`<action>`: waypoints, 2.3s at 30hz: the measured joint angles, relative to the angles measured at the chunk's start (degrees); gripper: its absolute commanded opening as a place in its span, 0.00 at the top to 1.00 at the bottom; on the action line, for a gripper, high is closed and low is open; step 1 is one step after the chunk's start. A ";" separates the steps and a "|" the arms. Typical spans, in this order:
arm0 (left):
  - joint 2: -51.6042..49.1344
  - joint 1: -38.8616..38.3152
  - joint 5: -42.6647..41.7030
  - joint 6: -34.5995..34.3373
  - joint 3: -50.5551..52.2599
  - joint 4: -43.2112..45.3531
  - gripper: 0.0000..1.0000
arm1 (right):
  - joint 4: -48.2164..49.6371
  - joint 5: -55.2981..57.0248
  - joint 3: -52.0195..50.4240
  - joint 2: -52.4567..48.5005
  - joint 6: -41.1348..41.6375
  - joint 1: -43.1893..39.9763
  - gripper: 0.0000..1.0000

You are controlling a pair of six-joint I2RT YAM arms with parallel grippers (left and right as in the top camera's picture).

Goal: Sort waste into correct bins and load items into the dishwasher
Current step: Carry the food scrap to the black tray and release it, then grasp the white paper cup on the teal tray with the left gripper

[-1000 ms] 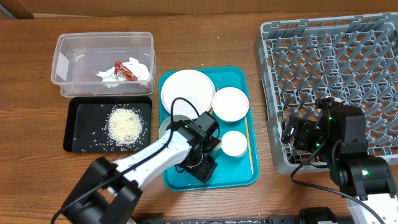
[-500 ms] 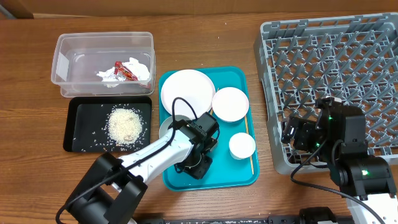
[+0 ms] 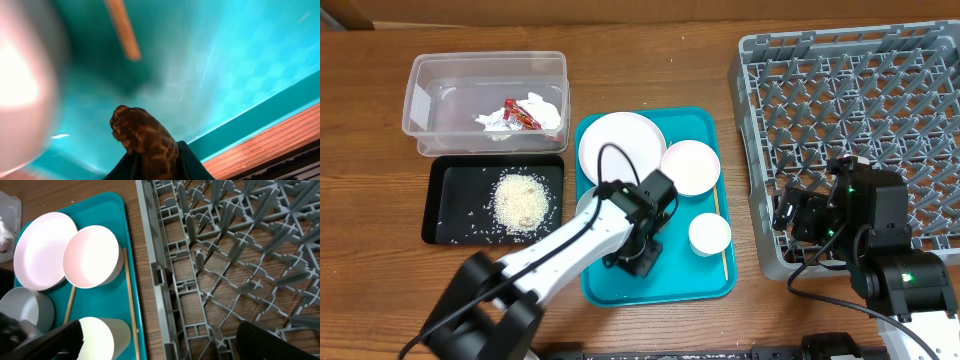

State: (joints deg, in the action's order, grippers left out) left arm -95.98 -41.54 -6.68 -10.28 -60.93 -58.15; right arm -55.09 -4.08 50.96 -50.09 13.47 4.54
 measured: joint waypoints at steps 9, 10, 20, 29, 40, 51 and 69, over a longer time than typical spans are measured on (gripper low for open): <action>14.40 7.76 9.90 -1.57 -8.96 -2.56 0.96 | 0.02 0.00 0.00 0.00 0.00 0.00 0.00; 15.41 10.19 10.71 -1.86 -8.98 -2.89 0.96 | 0.00 0.00 0.00 0.00 0.02 0.00 0.00; 16.31 35.28 12.61 -5.77 -8.98 -1.31 0.96 | 0.02 0.04 0.00 0.00 0.00 0.00 0.00; 15.10 48.09 13.86 -9.53 -7.17 1.97 0.96 | 0.02 0.00 0.00 0.00 0.00 0.00 0.00; -0.28 57.83 14.45 -10.80 -4.02 8.26 0.96 | -0.09 0.02 0.00 0.00 0.00 0.00 0.00; -7.13 60.43 14.93 -10.84 -3.91 10.67 0.54 | -0.07 0.02 0.00 0.00 0.00 0.00 0.00; 2.99 59.25 6.32 -9.09 -10.03 8.61 0.42 | 0.39 0.00 0.00 0.00 0.00 0.00 0.00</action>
State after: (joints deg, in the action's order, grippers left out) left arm -92.99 17.72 -0.36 -19.38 -70.96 -49.54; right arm -54.70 -4.08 50.96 -50.09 13.47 4.54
